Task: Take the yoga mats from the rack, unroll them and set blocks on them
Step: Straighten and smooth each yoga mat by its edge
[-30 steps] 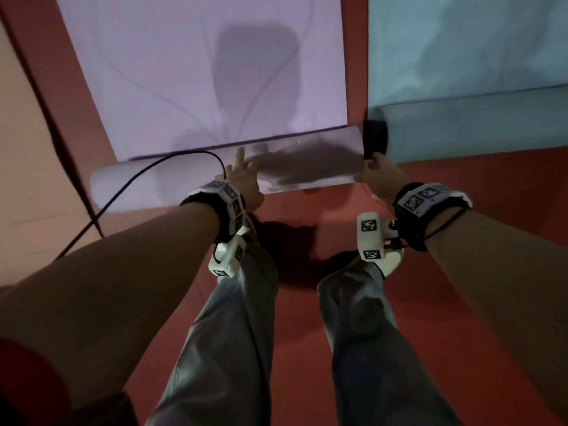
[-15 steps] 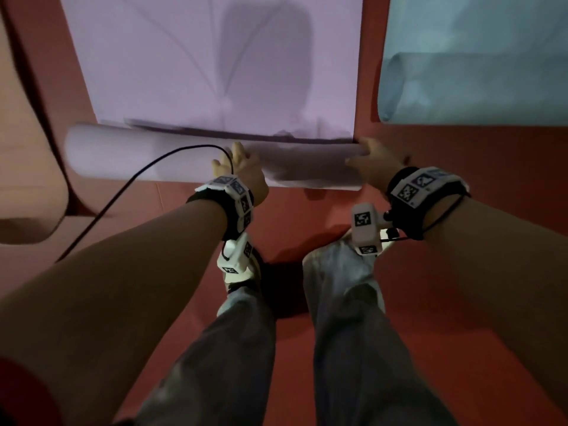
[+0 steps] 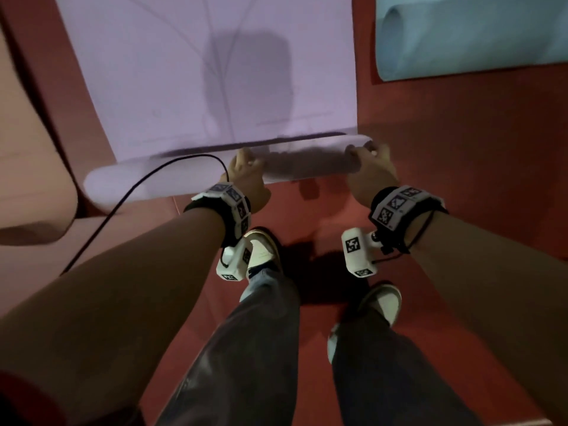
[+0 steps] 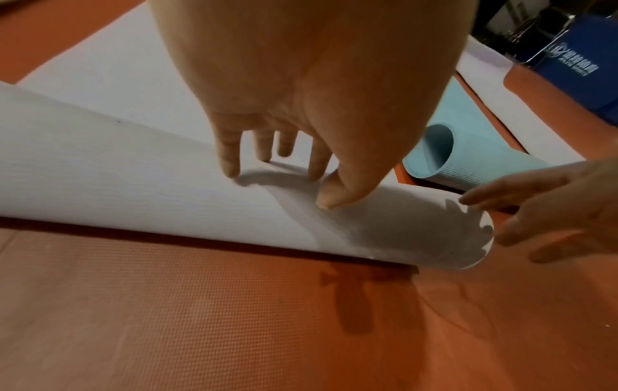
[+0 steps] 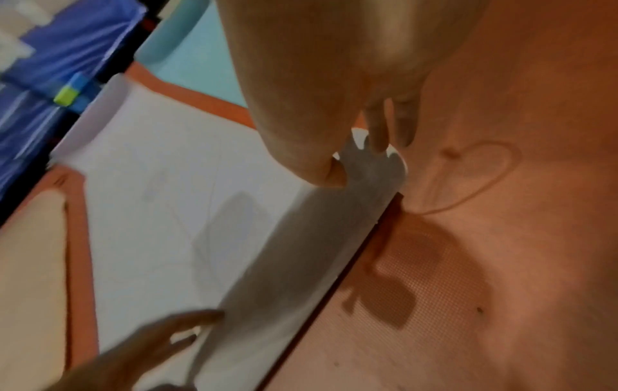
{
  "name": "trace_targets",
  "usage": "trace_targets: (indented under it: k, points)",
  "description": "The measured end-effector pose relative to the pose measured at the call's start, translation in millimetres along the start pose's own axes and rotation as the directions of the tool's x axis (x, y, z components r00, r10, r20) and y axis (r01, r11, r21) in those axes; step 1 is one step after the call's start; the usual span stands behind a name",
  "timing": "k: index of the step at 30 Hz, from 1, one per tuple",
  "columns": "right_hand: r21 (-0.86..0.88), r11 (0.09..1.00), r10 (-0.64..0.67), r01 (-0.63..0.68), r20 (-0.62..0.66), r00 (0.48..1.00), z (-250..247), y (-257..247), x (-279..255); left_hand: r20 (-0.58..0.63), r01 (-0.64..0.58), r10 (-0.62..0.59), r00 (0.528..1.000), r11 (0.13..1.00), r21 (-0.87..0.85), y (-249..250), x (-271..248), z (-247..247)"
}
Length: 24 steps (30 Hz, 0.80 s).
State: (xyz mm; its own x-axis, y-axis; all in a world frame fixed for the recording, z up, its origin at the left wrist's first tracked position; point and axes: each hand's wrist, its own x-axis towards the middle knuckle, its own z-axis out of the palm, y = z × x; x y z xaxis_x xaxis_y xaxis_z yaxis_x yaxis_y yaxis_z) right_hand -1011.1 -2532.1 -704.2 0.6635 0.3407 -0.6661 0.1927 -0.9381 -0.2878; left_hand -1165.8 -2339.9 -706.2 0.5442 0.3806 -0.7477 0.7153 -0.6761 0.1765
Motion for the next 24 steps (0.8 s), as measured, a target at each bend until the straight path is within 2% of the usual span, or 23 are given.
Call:
trace_targets:
  k: [3, 7, 11, 15, 19, 22, 24]
  points:
    - [-0.075, 0.991, -0.111, 0.112, 0.026, 0.994, 12.3, 2.6, -4.6, -0.082, 0.010, -0.008, 0.997, 0.999, 0.031, 3.9, -10.1, 15.3]
    - [-0.099, 0.981, -0.155, 0.168, 0.131, 0.979, 27.6, 17.1, -23.7, -0.056, 0.095, -0.092, 0.994, 0.995, 0.042, 11.2, -30.4, 42.1]
    - [-0.144, 0.968, -0.162, 0.204, 0.258, 0.952, 48.6, 54.5, -54.1, -0.026, 0.168, -0.167, 0.986, 0.978, 0.126, 15.8, -62.8, 78.0]
    - [-0.143, 0.954, -0.211, 0.265, 0.313, 0.926, 68.4, 83.9, -78.5, -0.101, 0.208, -0.194, 0.976, 0.967, 0.147, 19.4, -89.4, 117.6]
    - [-0.143, 0.952, -0.229, 0.271, 0.254, 0.940, 88.9, 104.2, -91.8, -0.075, 0.205, -0.195, 0.978, 0.965, 0.164, 17.0, -96.8, 144.7]
    - [-0.139, 0.958, -0.238, 0.251, 0.100, 0.966, 99.6, 105.4, -86.0, 0.009, 0.150, -0.155, 0.988, 0.967, 0.205, 8.0, -80.7, 154.5]
    - [-0.135, 0.955, -0.267, 0.265, 0.001, 0.964, 110.9, 96.1, -78.1, 0.051, 0.119, -0.133, 0.990, 0.970, 0.213, 0.0, -70.4, 163.1]
